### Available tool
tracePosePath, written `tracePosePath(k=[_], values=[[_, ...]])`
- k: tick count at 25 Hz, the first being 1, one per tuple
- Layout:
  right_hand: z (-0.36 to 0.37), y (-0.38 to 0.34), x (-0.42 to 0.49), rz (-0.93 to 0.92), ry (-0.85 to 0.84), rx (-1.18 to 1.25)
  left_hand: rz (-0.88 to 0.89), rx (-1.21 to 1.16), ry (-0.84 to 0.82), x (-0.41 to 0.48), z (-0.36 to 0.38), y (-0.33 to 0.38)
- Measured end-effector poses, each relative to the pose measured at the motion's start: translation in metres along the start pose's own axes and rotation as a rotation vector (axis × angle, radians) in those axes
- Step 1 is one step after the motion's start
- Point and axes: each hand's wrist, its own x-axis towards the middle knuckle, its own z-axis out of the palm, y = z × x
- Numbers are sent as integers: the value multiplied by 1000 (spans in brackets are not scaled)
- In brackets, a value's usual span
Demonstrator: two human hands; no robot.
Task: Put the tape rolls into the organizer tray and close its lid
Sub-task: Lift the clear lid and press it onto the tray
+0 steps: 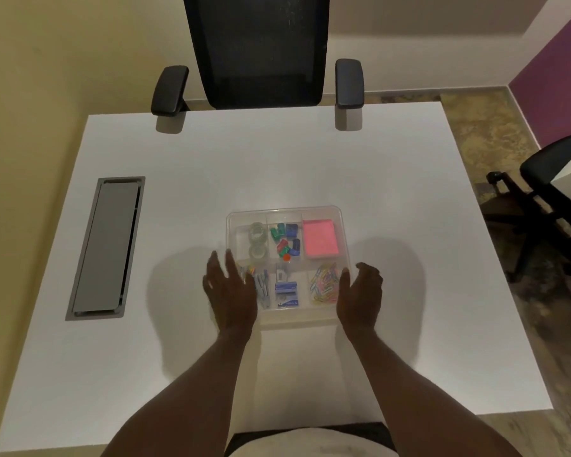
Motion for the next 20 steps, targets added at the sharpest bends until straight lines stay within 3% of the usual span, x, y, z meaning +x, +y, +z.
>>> tracePosePath(k=[2,5,7,10,20], values=[[-1,-9,-8,-311,-45,-74,231,36,-72,-13,-1,4],[12,-22,-32,-578,-210,-192,330,31,-220,-35,6,13],[21,-27,-48,-560,-330,-256,325,63,-270,-50,14,18],[29,-20,-62,-585,-331,-354,281,118,-338,-62,21,18],[35,-39,-31,-569,-420,-431,286,100,-330,-30,20,30]])
